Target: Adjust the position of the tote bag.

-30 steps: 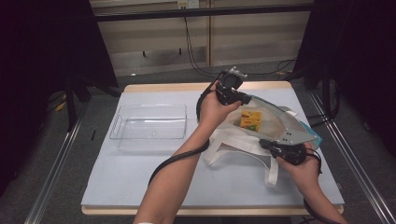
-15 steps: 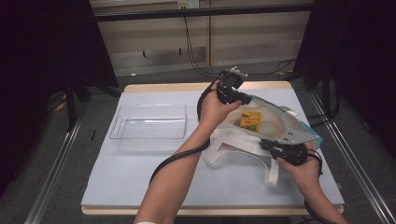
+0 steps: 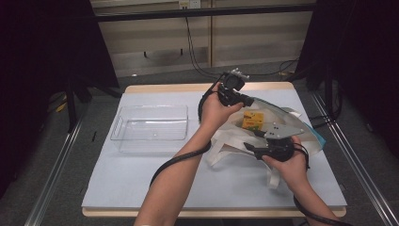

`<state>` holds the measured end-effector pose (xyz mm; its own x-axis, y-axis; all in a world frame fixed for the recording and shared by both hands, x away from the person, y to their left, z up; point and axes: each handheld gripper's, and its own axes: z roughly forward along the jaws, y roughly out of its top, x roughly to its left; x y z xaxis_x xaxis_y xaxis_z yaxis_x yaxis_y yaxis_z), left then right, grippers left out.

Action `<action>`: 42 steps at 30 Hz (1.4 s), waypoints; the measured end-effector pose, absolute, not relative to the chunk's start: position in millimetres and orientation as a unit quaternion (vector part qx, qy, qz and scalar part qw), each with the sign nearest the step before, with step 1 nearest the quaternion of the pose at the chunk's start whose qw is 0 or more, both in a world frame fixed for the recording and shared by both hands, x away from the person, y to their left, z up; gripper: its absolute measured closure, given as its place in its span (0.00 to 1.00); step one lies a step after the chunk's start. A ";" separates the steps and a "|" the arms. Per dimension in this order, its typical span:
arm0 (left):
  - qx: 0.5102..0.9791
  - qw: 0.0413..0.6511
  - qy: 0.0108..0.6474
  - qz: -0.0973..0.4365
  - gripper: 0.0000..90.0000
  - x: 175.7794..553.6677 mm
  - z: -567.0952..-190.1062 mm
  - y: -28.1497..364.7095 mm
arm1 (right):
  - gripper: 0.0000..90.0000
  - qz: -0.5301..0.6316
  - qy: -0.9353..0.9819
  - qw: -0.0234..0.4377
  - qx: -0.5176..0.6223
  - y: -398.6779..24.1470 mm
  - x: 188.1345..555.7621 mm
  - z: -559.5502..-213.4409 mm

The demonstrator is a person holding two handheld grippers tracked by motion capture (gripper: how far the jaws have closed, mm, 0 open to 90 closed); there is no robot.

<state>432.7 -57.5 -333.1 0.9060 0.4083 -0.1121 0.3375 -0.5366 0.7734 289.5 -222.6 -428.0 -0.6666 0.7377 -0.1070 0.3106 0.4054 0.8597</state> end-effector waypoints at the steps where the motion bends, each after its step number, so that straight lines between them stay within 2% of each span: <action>1: 0.876 0.432 0.213 0.041 0.84 432.7 -333.0 -57.4 | 0.45 0.433 0.804 0.241 0.327 -221.1 291.3 -429.0; 3: 0.876 0.431 0.213 0.041 0.84 432.7 -332.7 -57.3 | 0.47 0.429 0.807 0.235 0.329 -217.9 293.7 -430.8; 5: 0.876 0.430 0.213 0.041 0.84 432.4 -332.4 -57.5 | 0.54 0.427 0.812 0.232 0.324 -215.9 294.9 -432.4; 6: 0.877 0.429 0.213 0.043 0.84 432.1 -332.2 -57.6 | 0.59 0.422 0.815 0.232 0.321 -215.4 295.0 -432.8; 8: 0.875 0.431 0.215 0.041 0.84 431.5 -332.0 -57.6 | 0.77 0.414 0.825 0.232 0.306 -215.2 294.7 -433.4; 10: 0.875 0.431 0.216 0.042 0.84 431.3 -331.6 -57.3 | 0.91 0.414 0.829 0.225 0.300 -216.2 293.2 -433.9; 12: 0.875 0.431 0.216 0.042 0.84 431.3 -331.5 -57.7 | 0.96 0.415 0.833 0.214 0.296 -217.2 291.8 -435.1; 42: 0.877 0.426 0.216 0.053 0.87 442.3 -329.6 -65.5 | 0.97 0.445 0.833 0.183 0.275 -246.0 262.1 -435.8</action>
<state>442.3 -65.5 -329.6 0.9010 0.4242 -0.0910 0.3335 -0.5431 0.7706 262.1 -246.0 -435.8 -0.7823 0.6201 -0.0598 0.2953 0.4536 0.8408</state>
